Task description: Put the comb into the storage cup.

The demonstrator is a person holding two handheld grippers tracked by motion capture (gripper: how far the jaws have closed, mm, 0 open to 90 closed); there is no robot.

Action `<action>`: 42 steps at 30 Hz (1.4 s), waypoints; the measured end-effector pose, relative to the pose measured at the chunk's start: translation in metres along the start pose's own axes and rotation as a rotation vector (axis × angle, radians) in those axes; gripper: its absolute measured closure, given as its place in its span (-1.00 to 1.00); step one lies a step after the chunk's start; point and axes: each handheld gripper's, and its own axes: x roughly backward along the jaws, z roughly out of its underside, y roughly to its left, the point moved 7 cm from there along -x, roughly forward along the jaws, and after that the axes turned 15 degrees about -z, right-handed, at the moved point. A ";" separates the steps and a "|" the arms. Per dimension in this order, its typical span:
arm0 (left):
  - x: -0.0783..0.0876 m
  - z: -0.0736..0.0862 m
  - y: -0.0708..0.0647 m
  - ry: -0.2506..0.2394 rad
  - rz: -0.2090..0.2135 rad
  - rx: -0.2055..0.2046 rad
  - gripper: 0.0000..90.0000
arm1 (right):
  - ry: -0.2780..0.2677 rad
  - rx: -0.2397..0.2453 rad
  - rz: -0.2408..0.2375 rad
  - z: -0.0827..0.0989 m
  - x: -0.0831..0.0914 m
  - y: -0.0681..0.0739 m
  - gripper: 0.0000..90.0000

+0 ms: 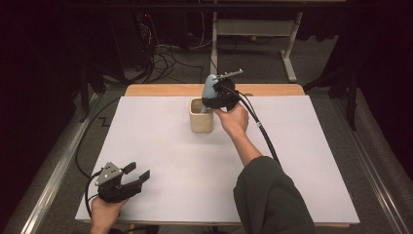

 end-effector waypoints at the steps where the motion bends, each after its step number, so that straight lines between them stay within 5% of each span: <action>1: 0.000 0.000 0.000 -0.001 0.000 -0.002 -0.22 | 0.000 -0.003 0.003 0.000 0.000 0.000 -0.05; 18: 0.001 -0.001 -0.002 -0.012 0.012 -0.003 -0.24 | 0.000 0.011 0.006 0.008 0.003 -0.006 -0.38; 42: 0.000 -0.001 -0.002 -0.007 0.009 -0.010 -0.23 | -0.022 0.006 -0.036 0.020 0.018 -0.005 -0.44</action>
